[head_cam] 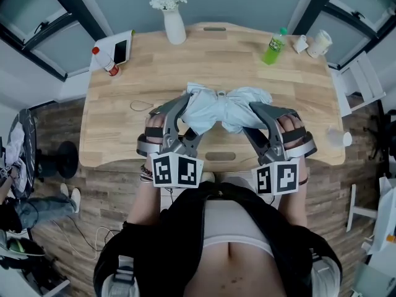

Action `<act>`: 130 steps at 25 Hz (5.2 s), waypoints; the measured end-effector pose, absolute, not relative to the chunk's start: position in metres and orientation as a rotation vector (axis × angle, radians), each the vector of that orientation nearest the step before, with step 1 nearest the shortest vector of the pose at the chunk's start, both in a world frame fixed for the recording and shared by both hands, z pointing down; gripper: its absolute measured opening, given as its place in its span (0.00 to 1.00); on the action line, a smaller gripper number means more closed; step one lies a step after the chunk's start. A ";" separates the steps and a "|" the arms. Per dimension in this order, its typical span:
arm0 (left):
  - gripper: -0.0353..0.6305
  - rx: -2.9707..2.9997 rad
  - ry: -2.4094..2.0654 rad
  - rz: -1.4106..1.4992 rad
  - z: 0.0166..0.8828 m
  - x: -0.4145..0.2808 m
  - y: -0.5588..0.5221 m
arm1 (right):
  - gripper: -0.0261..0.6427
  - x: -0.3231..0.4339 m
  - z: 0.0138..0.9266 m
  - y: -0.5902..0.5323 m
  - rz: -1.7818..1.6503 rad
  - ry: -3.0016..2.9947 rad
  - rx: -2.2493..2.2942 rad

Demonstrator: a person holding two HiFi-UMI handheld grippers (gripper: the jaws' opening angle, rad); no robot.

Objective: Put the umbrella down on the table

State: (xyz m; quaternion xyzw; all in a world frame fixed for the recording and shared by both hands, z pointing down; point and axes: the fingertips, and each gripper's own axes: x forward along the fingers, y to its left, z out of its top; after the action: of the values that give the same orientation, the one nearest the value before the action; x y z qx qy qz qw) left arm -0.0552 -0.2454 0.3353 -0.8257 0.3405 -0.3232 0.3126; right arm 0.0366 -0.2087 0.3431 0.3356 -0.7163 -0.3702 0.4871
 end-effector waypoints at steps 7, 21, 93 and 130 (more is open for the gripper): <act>0.51 -2.163 0.943 -0.859 0.329 -0.049 -0.252 | 0.48 0.045 0.337 -0.219 -0.932 -1.755 0.784; 0.51 -2.135 1.016 -0.886 0.325 -0.040 -0.262 | 0.48 0.055 0.333 -0.236 -0.979 -1.786 0.732; 0.51 -2.287 0.997 -1.065 0.395 -0.040 -0.256 | 0.48 0.053 0.401 -0.235 -0.857 -1.841 0.545; 0.51 -2.409 0.938 -1.175 0.442 -0.041 -0.254 | 0.48 0.050 0.446 -0.231 -0.743 -1.860 0.442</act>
State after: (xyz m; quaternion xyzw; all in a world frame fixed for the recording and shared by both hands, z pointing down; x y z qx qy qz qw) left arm -0.0409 -0.2545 0.4423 -0.8387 0.3265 -0.4092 0.1503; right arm 0.0504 -0.2315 0.4461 0.1842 -0.7753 -0.3096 0.5187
